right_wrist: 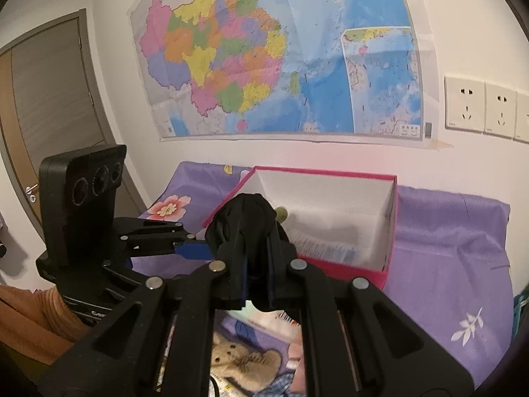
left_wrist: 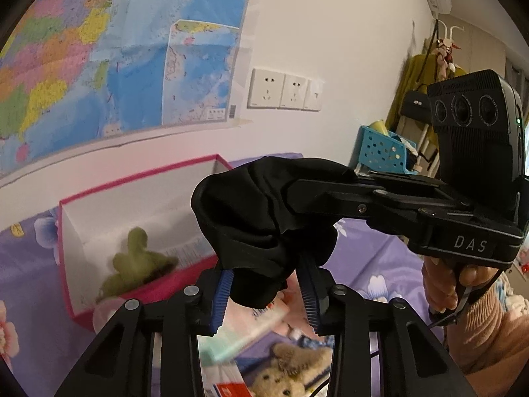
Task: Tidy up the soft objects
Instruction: 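Carry the black scrunchie into the pink box and release it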
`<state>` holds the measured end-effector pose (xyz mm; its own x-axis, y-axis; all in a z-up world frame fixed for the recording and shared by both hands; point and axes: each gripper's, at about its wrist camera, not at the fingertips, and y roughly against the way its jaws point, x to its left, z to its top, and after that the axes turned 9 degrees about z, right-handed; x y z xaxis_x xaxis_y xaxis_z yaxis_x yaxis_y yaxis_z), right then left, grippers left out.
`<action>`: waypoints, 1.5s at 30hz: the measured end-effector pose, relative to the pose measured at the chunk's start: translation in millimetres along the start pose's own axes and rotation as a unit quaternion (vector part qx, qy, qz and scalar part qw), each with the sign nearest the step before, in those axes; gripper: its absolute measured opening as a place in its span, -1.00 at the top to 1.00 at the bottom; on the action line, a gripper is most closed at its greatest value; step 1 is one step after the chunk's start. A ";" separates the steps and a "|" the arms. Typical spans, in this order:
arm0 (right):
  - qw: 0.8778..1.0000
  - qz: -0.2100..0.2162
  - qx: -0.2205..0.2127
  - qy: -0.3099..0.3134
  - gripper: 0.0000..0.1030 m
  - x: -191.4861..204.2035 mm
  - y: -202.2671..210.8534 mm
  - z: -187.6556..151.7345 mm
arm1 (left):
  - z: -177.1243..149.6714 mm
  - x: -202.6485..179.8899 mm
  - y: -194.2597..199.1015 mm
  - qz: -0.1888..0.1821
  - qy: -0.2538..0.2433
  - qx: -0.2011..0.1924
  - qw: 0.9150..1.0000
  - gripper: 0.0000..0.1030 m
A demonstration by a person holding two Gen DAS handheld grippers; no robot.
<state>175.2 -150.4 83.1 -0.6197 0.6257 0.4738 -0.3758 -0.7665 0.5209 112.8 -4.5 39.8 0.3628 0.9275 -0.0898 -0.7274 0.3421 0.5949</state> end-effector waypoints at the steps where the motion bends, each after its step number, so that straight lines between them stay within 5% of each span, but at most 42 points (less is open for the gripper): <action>1: 1.000 0.000 0.000 0.001 0.80 -2.5 -2.2 3.5 | 3.2 1.2 -1.4 0.002 0.001 0.000 1.000 0.26; 26: 0.998 -0.024 0.030 -0.042 0.77 -74.4 -63.1 29.8 | 44.0 30.4 -75.1 0.048 0.038 0.066 0.996 0.30; 32: 0.991 -0.093 0.062 -0.071 0.44 -101.9 -82.2 19.4 | 38.5 34.4 -94.4 0.066 0.046 0.093 0.992 0.24; 36: 0.985 -0.126 0.069 -0.096 0.39 -115.2 -79.8 8.3 | 32.4 32.8 -86.7 0.079 0.035 0.082 0.993 0.15; 45: 0.992 -0.087 0.042 -0.080 0.22 -81.5 -36.2 -3.3 | 12.1 28.7 -26.4 0.066 0.014 0.021 0.997 0.08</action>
<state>237.1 -174.1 23.3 -0.4316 0.7671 0.4747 -0.4041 -0.6349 0.6585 149.4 11.3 31.1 0.2479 0.9683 -0.0301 -0.7423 0.2098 0.6364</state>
